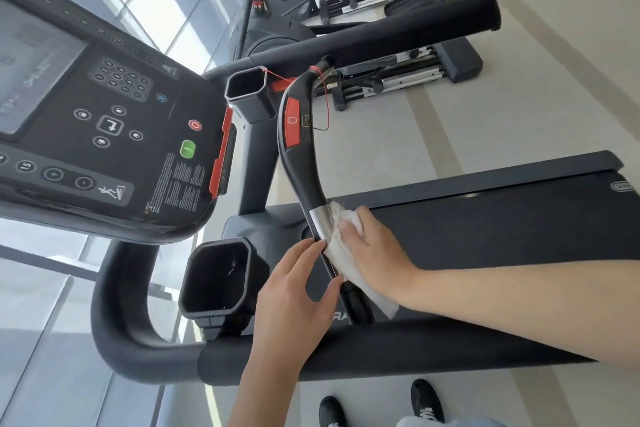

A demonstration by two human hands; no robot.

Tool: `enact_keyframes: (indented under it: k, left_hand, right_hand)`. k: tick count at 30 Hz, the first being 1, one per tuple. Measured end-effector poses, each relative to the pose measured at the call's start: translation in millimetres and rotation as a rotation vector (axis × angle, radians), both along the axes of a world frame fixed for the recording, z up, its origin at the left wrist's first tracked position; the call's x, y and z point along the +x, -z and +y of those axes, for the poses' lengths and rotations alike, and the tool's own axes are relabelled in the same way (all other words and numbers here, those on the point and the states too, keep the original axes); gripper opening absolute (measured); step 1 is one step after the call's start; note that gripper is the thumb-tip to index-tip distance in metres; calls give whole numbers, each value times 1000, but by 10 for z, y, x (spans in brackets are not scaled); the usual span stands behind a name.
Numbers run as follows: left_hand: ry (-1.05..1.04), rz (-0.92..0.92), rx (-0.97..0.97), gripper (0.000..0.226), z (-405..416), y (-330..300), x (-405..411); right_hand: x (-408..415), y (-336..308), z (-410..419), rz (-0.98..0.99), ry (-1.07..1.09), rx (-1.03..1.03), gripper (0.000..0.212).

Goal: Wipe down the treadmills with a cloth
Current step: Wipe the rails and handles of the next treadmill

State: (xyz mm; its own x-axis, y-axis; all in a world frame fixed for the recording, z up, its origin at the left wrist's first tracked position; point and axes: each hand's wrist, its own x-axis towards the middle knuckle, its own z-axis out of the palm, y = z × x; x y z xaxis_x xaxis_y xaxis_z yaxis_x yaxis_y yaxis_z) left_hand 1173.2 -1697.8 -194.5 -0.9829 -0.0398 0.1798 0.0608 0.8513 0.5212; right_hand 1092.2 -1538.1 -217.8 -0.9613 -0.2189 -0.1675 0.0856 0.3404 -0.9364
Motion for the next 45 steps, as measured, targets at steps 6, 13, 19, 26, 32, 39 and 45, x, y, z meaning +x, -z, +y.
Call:
enact_keyframes:
  k: [6,13,19,26,32,39,45]
  left_hand:
    - [-34,-19,-6,67,-19,45,-14]
    - [-25,-13,3,56,-2,6,4]
    - [-13,27,2,48,-10,12,12]
    - [26,88,-9,19,-19,87,24]
    - [14,51,16,31,-12,38,28]
    - [18,38,41,34,-19,11,35]
    - [62,101,25,20,-25,28,82]
  right_hand:
    - [-503,-205,-253,626,-230,251,28]
    - [-1185,-525,-743,805,-118,308,27]
    - [-833,-283,-519,901,-168,299,34]
    - [-507,-115,-83,943,-445,370,36]
    - [-1238,-451,-549,909,-187,360,32]
    - [-1215,-431,-626,822,-120,308,29]
    - [-470,-75,-257,793,-219,282,27]
